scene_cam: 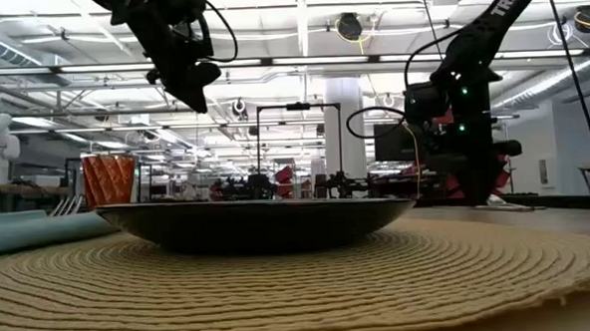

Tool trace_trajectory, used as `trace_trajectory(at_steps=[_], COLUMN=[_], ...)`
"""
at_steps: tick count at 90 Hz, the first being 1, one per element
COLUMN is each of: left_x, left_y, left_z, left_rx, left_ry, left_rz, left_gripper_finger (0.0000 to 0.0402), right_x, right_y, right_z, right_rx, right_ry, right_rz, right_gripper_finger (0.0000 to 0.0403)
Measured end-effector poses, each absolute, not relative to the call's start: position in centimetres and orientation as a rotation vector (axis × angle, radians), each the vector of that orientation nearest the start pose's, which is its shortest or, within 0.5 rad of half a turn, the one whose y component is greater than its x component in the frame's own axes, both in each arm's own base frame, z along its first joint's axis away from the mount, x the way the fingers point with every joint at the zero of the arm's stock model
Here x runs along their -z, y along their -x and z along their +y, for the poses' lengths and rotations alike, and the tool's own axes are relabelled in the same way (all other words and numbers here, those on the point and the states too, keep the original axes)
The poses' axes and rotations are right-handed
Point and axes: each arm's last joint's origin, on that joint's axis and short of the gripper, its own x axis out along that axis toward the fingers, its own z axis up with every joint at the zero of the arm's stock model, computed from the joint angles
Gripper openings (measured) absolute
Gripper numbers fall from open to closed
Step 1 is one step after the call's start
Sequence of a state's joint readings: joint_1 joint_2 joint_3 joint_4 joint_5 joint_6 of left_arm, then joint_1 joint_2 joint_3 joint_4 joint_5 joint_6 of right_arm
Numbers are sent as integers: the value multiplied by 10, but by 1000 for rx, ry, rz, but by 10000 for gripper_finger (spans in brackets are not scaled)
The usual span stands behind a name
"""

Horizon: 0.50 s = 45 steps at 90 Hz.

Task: Set table place
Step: Put the knife on the right side of the brown mat

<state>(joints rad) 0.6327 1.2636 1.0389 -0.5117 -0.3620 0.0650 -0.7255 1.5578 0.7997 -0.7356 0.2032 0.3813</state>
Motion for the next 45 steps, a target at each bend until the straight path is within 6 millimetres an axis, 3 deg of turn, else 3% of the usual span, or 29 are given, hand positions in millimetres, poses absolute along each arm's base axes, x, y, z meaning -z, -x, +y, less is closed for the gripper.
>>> trace_trajectory(at_steps=[28, 45], left_x=[-295, -295], left_y=[-206, -206], left_z=[164, 163], left_rx=[-923, -916], left_ry=[49, 51], left_rz=[790, 790], left_gripper_finger=[50, 50], right_x=[-135, -133], right_y=[-165, -165], right_z=[-166, -162], right_rx=[998, 997], right_ry=[-782, -769], right_rz=[1324, 1339], right_gripper_finger=[81, 19])
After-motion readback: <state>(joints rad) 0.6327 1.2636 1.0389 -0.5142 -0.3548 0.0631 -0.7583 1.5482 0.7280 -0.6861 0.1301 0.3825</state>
